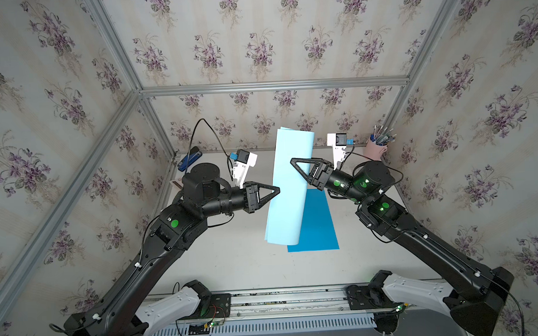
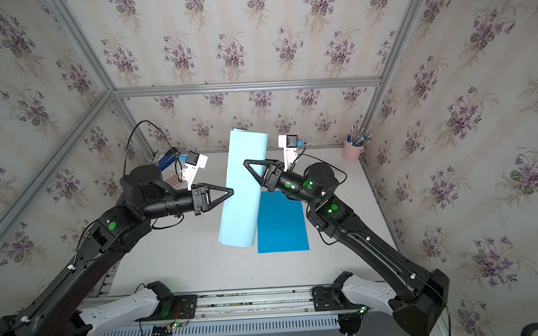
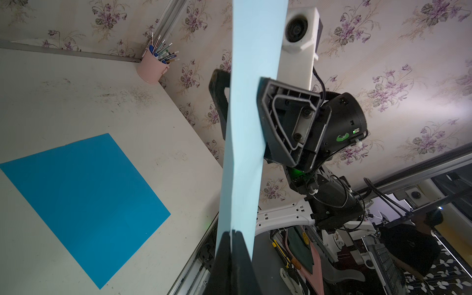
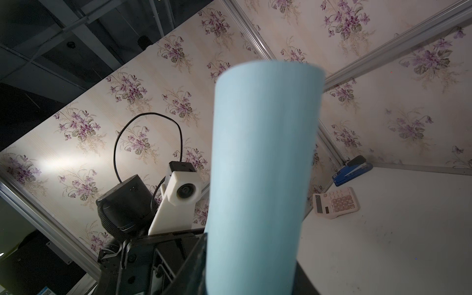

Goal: Fold the rectangular paper in half along the long edge
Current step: Fold the paper.

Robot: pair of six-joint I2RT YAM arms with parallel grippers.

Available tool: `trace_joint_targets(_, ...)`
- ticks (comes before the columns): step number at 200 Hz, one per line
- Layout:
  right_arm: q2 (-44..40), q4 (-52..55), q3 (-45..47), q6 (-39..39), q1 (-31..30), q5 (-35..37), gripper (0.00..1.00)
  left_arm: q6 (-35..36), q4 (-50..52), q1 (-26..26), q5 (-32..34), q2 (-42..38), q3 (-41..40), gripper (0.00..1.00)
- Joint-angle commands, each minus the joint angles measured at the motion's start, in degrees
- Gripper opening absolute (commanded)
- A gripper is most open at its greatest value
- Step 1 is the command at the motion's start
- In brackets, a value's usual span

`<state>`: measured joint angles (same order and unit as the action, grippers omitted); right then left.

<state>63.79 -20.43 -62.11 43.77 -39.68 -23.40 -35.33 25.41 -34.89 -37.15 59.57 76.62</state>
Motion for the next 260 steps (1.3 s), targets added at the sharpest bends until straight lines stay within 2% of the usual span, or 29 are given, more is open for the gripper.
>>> trace_joint_targets(1,-0.49,-3.92,0.48,1.33,-0.01,-0.15,0.36,-0.01,-2.01,0.00,-0.62,0.17,-0.17,0.10)
trace_joint_targets(32,-0.77,-6.28,1.66,2.85,-0.02,-0.46,0.33,-0.26,-2.65,0.00,-0.82,0.37,-0.42,0.13)
trace_joint_targets(124,-0.16,-11.32,3.37,5.92,0.00,-0.60,0.31,-0.44,-2.93,-0.02,-0.94,0.46,-0.51,0.11)
trace_joint_targets(188,0.69,-15.20,4.75,8.15,-0.04,-2.27,0.27,-0.27,-2.82,-0.05,-0.95,0.46,-0.42,0.17)
trace_joint_targets(260,0.66,-15.43,4.56,8.70,-0.04,-4.45,0.27,-0.21,-2.64,-0.08,-0.91,0.46,-0.21,0.17)
